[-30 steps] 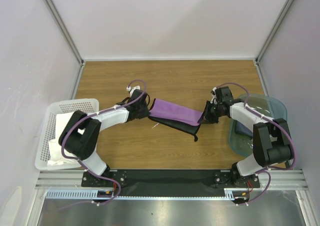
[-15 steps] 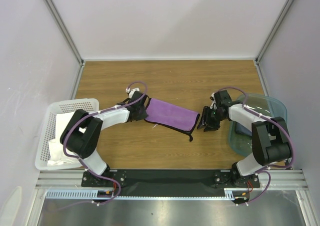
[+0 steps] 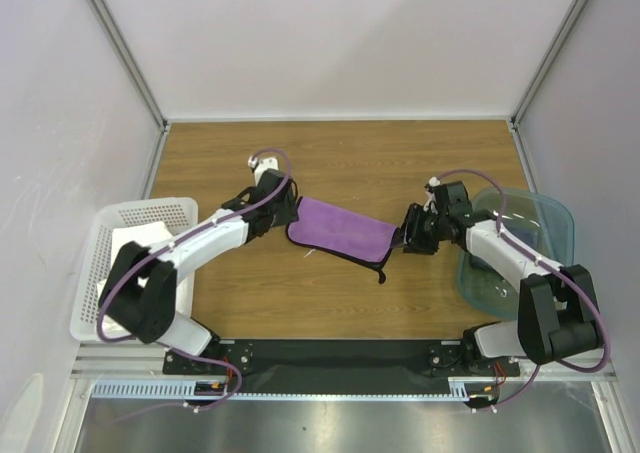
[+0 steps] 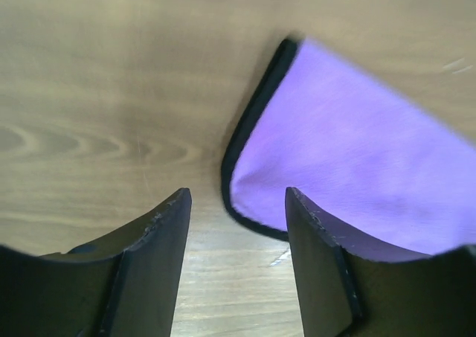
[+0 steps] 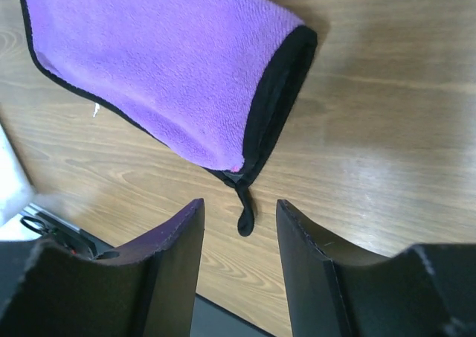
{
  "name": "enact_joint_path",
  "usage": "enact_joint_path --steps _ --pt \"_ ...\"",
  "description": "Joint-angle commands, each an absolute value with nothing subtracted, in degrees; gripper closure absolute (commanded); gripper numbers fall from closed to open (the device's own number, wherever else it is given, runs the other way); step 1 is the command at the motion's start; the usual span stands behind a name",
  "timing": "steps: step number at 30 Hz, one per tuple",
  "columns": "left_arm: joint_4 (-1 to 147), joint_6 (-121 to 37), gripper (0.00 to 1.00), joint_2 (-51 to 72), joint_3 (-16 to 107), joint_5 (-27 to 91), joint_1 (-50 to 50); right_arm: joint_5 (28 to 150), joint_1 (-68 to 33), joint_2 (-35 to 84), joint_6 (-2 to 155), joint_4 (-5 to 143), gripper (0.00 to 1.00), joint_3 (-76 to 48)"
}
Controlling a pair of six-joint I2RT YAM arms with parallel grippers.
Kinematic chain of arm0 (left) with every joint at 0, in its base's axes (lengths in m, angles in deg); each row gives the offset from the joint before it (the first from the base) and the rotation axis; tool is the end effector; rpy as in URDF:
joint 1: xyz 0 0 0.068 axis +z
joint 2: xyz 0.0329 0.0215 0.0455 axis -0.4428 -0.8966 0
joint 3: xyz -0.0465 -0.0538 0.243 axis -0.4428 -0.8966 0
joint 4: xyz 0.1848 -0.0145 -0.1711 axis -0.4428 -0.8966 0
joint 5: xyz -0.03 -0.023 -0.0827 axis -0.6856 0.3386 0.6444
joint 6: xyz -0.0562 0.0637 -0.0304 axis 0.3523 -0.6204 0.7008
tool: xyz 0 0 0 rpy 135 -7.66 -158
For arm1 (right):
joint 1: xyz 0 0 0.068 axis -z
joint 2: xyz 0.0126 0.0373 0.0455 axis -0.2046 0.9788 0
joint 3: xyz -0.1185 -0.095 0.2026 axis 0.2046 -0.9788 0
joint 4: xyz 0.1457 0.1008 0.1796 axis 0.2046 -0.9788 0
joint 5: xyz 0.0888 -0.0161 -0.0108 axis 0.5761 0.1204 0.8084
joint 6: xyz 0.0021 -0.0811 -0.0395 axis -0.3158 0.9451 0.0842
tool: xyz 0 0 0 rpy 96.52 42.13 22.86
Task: Fold and stack the towels
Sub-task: Fold the towel
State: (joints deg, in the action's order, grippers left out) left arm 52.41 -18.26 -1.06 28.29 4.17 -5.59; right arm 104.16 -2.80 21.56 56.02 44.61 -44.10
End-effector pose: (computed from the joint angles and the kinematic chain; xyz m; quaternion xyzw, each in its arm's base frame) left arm 0.2973 -0.1534 0.1677 -0.0869 0.9253 -0.0530 0.3653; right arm 0.2632 0.1004 0.1523 0.0505 0.9411 0.2734 0.1925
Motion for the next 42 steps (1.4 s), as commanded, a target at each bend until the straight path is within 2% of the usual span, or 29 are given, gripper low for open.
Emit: enact_joint_path --steps 1,6,9,19,26,33,42 --pt "57.2 -23.5 0.41 4.2 31.2 3.4 -5.8 103.0 -4.0 20.7 50.7 51.1 0.51 -47.0" --pt "68.4 -26.6 0.48 2.0 31.1 12.8 -7.0 101.3 -6.2 20.6 48.3 55.5 0.53 -51.2" --pt "73.2 -26.4 0.5 -1.6 31.4 14.5 -9.0 100.8 -7.4 20.7 47.0 58.6 0.54 -53.1" --pt "78.6 -23.1 0.62 -11.8 34.6 21.0 -12.3 97.0 -8.9 21.5 45.4 65.1 0.61 -55.4" --pt "79.6 -22.3 0.67 -11.8 34.6 23.2 -15.9 97.3 -9.0 23.8 44.8 67.0 0.71 -55.6" --pt "84.7 -17.4 0.71 -16.2 33.3 28.2 -17.7 98.7 -9.2 24.2 44.2 68.6 0.77 -56.3" --pt "88.1 -14.4 0.74 -20.6 33.4 27.0 -19.1 99.3 -9.5 22.8 43.7 66.9 0.95 -56.9"
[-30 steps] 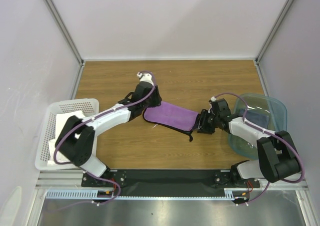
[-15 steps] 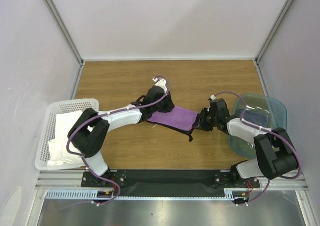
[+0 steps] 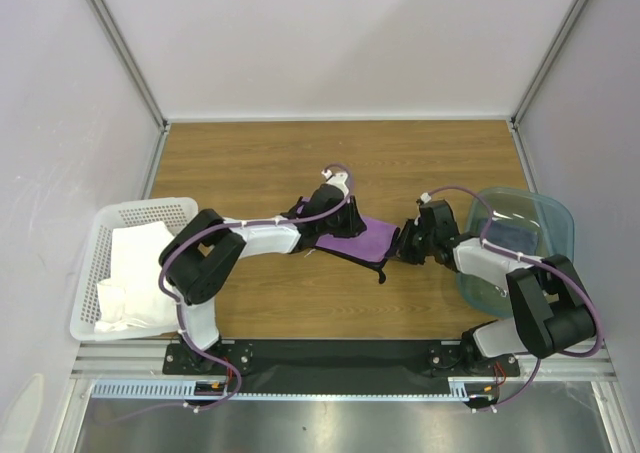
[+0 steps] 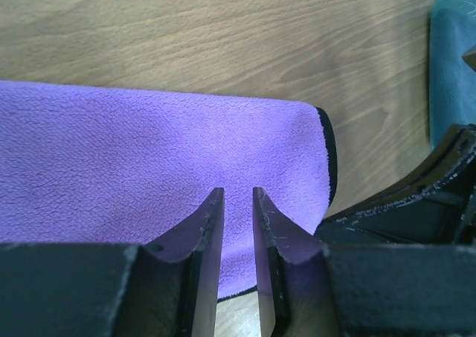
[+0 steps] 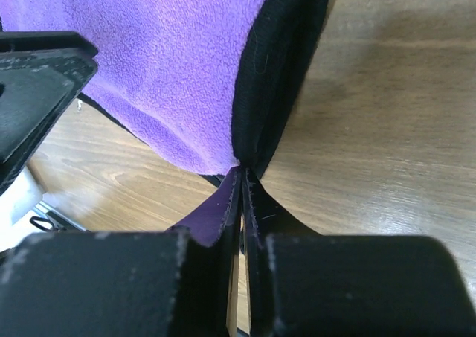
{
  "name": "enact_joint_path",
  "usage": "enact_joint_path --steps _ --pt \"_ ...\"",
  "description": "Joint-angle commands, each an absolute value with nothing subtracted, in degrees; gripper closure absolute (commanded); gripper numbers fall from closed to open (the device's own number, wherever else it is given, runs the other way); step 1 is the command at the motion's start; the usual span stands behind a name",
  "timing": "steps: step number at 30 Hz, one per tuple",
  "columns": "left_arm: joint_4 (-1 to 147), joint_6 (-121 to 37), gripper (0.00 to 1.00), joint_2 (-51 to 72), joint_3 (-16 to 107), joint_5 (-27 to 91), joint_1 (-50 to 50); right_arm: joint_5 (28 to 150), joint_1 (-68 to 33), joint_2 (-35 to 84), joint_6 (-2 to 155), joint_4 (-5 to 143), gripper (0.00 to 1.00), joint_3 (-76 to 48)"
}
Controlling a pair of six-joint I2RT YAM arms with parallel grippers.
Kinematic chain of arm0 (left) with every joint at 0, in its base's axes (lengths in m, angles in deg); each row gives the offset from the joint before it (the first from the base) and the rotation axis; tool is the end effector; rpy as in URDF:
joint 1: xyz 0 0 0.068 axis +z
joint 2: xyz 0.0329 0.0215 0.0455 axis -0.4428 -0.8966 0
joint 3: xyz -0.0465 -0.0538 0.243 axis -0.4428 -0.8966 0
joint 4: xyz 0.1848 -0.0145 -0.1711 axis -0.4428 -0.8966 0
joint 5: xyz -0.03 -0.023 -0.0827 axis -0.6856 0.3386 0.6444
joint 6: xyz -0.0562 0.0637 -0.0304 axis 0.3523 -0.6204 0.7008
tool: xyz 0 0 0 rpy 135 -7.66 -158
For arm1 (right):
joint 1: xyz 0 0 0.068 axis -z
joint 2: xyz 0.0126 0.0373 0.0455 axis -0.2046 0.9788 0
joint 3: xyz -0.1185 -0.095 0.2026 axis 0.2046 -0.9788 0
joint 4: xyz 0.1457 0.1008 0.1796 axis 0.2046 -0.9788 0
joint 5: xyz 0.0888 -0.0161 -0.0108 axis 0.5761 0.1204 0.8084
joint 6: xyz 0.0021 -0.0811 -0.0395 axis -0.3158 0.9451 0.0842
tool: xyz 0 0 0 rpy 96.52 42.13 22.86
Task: Fold and stack the towels
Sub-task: Fold the towel
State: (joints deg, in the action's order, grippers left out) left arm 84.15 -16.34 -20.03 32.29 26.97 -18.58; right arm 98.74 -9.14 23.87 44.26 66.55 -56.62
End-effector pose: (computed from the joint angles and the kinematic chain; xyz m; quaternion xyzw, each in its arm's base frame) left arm 0.2939 -0.2993 0.1315 0.0706 0.8787 -0.3300 0.3378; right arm 0.2524 0.1219 0.1065 0.0976 0.9256 0.2895 0.2233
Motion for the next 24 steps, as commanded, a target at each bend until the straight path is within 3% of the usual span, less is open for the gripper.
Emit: enact_joint_path --steps 1,4,7,8,17,24 --pt "88.2 -14.1 0.73 -21.3 33.3 26.7 -19.1 99.7 -9.5 22.1 43.6 66.6 0.95 -56.8" --pt "88.4 -13.4 0.73 -22.4 33.1 25.7 -19.1 100.0 -9.7 20.3 43.3 65.1 1.0 -57.0" --pt "88.0 -13.0 0.74 -23.5 33.2 24.7 -19.2 97.7 -10.2 18.0 44.4 63.2 0.99 -57.1" --pt "87.8 -12.9 0.74 -23.8 33.2 24.2 -19.2 96.7 -10.3 17.5 44.8 62.8 0.9 -57.3" --pt "85.5 -12.1 0.74 -26.2 33.2 24.0 -19.2 96.1 -10.2 18.6 47.4 65.2 0.58 -57.5" --pt "85.7 -11.7 0.75 -26.5 32.6 24.3 -19.2 97.5 -10.3 20.7 46.9 72.7 0.55 -58.8"
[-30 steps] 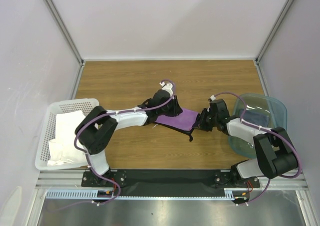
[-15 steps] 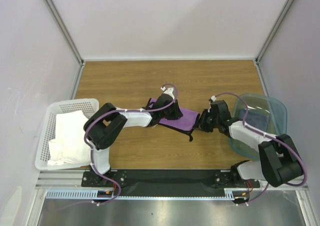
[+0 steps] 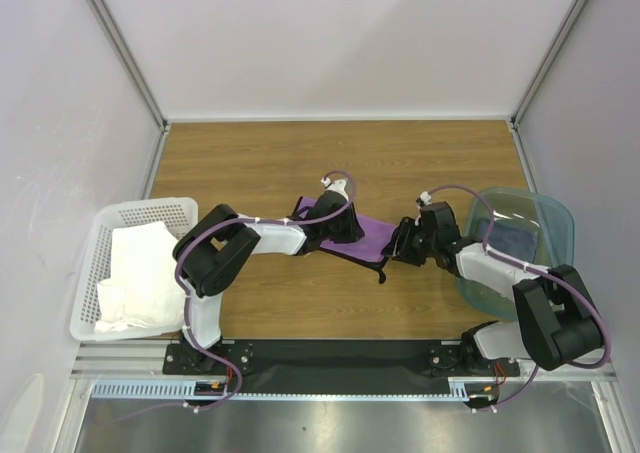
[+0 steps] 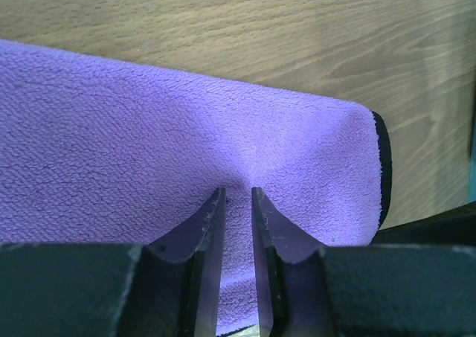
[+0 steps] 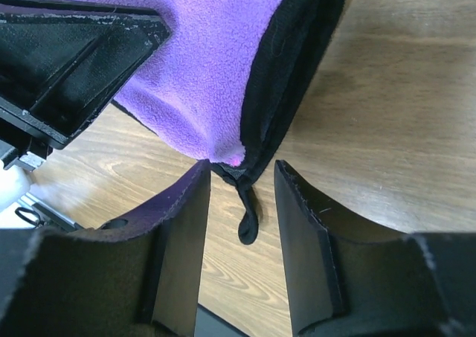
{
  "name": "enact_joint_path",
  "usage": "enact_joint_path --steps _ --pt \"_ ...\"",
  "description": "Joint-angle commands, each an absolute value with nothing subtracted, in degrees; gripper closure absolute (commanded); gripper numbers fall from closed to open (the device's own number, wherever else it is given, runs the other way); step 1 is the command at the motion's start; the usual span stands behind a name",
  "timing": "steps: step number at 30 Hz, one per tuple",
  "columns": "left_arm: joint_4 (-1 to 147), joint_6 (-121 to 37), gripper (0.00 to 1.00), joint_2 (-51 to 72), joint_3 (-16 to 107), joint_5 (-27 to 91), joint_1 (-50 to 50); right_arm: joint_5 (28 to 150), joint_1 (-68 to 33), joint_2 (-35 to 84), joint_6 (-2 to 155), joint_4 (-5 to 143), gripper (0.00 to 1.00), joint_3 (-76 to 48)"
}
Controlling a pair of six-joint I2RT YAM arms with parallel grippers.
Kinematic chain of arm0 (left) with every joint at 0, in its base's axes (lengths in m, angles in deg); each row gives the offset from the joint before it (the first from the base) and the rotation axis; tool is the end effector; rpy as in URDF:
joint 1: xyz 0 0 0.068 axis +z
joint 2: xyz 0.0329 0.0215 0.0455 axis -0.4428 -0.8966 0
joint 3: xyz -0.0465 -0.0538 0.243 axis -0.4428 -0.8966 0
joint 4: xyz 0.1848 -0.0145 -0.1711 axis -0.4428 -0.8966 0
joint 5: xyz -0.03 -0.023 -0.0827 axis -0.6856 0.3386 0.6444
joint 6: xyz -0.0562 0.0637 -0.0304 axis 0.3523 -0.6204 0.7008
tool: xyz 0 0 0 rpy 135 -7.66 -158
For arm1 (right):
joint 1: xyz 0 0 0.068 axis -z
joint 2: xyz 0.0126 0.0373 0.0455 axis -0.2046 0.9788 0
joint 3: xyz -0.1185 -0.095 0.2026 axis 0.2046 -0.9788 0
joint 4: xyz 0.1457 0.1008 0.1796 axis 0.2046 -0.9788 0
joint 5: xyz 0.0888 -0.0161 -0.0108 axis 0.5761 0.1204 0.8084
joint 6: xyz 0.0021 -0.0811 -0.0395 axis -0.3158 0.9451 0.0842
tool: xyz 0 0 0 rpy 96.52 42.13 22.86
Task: Fold and stack the towels
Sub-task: Fold the towel
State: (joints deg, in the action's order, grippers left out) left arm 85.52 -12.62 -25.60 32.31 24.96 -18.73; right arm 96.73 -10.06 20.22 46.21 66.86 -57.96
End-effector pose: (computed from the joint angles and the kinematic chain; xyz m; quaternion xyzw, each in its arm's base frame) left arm 0.2968 -0.2998 0.0956 0.0351 0.8976 -0.3080 0.3133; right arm 0.2474 0.1218 0.1157 0.0768 0.9217 0.2833 0.2537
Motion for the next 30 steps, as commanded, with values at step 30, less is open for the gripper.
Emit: enact_joint_path --steps 30 --pt "84.7 -12.0 0.75 -26.9 32.6 23.8 -19.2 96.5 -11.8 17.5 42.5 71.2 0.94 -61.0"
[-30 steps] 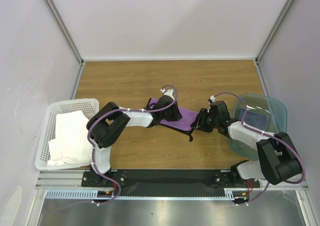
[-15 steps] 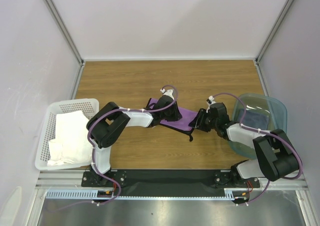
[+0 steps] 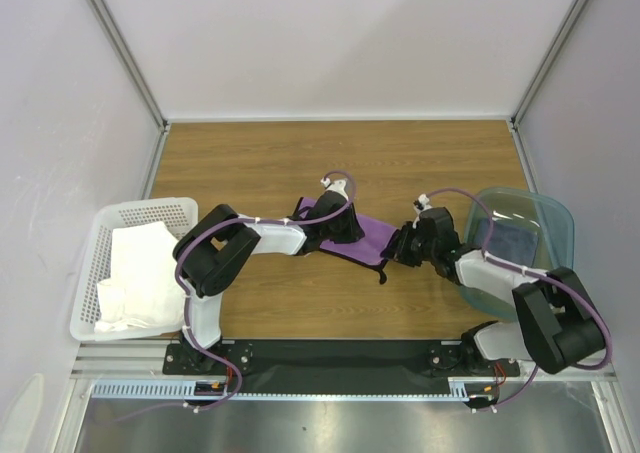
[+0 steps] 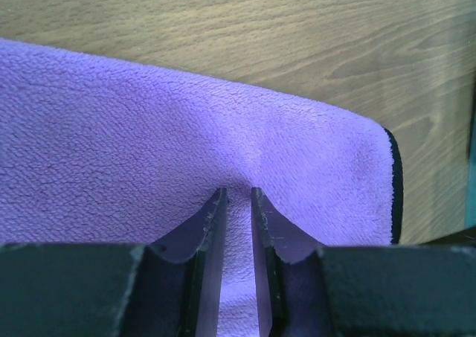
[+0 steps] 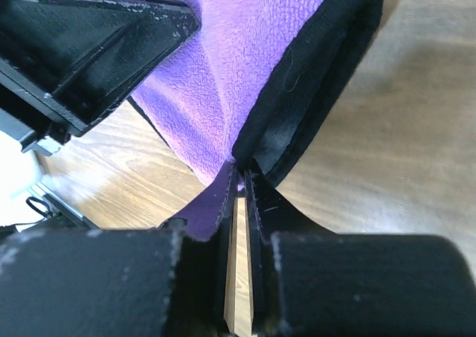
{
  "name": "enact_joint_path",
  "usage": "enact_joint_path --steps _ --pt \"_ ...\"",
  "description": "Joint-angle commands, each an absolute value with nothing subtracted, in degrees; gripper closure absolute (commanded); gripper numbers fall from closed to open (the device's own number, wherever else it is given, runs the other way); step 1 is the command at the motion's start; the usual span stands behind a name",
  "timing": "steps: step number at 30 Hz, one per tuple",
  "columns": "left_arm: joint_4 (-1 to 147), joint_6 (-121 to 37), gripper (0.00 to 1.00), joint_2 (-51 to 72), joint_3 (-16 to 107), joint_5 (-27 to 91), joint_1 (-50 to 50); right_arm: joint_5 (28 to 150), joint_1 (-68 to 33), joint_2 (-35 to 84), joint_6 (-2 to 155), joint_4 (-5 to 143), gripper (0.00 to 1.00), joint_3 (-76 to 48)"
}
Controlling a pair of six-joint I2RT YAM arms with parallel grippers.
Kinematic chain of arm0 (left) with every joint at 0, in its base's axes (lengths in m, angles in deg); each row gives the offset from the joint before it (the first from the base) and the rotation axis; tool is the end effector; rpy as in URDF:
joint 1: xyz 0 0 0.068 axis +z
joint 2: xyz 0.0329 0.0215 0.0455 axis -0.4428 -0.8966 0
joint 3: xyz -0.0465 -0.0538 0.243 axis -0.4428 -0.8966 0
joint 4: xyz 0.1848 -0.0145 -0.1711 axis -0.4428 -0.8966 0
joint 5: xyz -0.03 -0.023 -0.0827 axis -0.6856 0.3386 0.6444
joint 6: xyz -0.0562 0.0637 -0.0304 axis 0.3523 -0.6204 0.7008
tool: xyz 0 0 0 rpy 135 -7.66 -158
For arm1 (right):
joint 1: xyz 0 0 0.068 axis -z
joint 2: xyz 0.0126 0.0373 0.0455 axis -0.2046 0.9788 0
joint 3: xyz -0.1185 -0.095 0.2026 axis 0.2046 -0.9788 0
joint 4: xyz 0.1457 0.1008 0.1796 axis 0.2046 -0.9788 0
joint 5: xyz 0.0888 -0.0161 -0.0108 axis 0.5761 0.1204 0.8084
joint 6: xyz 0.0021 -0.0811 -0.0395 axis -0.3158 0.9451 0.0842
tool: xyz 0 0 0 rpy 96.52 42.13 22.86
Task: Fold and stack the towels
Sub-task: Fold the towel
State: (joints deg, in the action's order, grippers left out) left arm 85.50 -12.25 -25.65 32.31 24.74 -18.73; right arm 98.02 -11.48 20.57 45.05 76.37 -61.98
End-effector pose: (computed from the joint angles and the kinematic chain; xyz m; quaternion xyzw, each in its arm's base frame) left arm 0.2969 -0.2995 0.0952 0.0313 0.8981 -0.3074 0.3131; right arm 0.2443 0.1298 0.1104 0.0624 0.9048 0.3165 0.2779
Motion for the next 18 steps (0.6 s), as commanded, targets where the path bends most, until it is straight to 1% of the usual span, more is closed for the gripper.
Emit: enact_joint_path --steps 1,4,6,7,8,9,10,14,17,18 --pt "84.7 -12.1 0.75 -27.0 32.5 23.8 -19.2 96.0 -11.8 17.0 41.9 69.8 0.95 -60.7" --pt "84.8 -12.1 0.75 -27.1 32.5 23.8 -19.2 95.0 -11.8 16.4 41.6 63.6 0.91 -59.6" --pt "84.9 -12.2 0.75 -27.0 32.5 23.8 -19.2 94.3 -11.8 17.3 41.8 61.4 0.85 -59.4" --pt "85.0 -12.3 0.75 -27.1 32.6 23.8 -19.2 94.0 -11.8 17.9 42.3 61.3 0.81 -59.6" --pt "85.1 -12.3 0.75 -27.1 32.5 23.8 -19.2 93.7 -11.8 18.5 42.5 61.5 0.72 -59.7" --pt "85.2 -12.5 0.75 -27.1 32.6 23.8 -19.2 93.4 -11.8 19.9 43.0 61.4 0.68 -59.4" --pt "85.2 -12.5 0.75 -27.3 32.6 23.8 -19.2 93.4 -11.8 20.7 43.6 61.6 0.62 -59.3" --pt "85.3 -13.4 0.75 -26.8 32.4 23.8 -19.2 94.6 -11.8 24.1 45.1 59.6 0.52 -56.3" --pt "84.8 -15.0 0.76 -25.1 32.3 23.8 -19.2 95.4 -12.1 23.0 46.0 58.3 0.45 -54.1" --pt "84.4 -16.3 0.75 -24.5 32.4 22.2 -19.2 95.3 -12.1 22.3 46.3 57.6 0.45 -53.4"
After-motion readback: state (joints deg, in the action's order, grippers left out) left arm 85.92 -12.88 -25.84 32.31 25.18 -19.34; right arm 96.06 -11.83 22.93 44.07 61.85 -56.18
